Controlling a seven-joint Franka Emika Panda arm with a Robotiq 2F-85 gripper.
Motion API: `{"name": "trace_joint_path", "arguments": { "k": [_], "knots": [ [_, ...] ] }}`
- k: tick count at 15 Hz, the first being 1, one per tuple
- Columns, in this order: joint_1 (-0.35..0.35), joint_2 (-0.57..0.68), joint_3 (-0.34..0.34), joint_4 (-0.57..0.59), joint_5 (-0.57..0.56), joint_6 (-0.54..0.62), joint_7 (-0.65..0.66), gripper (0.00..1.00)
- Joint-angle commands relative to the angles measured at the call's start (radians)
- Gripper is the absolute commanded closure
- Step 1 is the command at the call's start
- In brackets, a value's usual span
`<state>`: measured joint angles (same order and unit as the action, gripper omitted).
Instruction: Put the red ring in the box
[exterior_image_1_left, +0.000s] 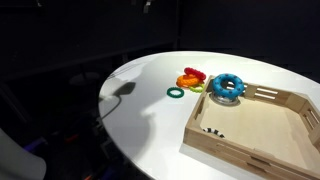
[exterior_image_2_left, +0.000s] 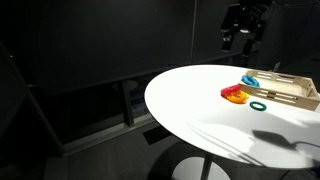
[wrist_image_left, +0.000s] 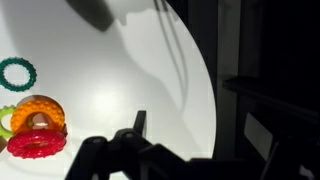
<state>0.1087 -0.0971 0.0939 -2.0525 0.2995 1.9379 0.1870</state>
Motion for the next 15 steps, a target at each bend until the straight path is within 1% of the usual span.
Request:
{"name": "trace_joint_path", "arguments": {
  "k": [1,4,6,10,13,15],
  "knots": [
    [-0.026,0.090,-0.008,0.110,-0.066,-0.016,0.063,0.00],
    [-0.043,0.139,-0.025,0.147,-0.108,-0.006,0.085,0.00],
    [-0.054,0.166,-0.041,0.162,-0.123,-0.006,0.075,0.00],
    [-0.077,0.203,-0.070,0.182,-0.154,-0.026,0.002,0.00],
    [-0.093,0.221,-0.088,0.197,-0.206,-0.058,-0.074,0.00],
    [-0.099,0.226,-0.097,0.201,-0.235,-0.053,-0.092,0.00]
  ]
}}
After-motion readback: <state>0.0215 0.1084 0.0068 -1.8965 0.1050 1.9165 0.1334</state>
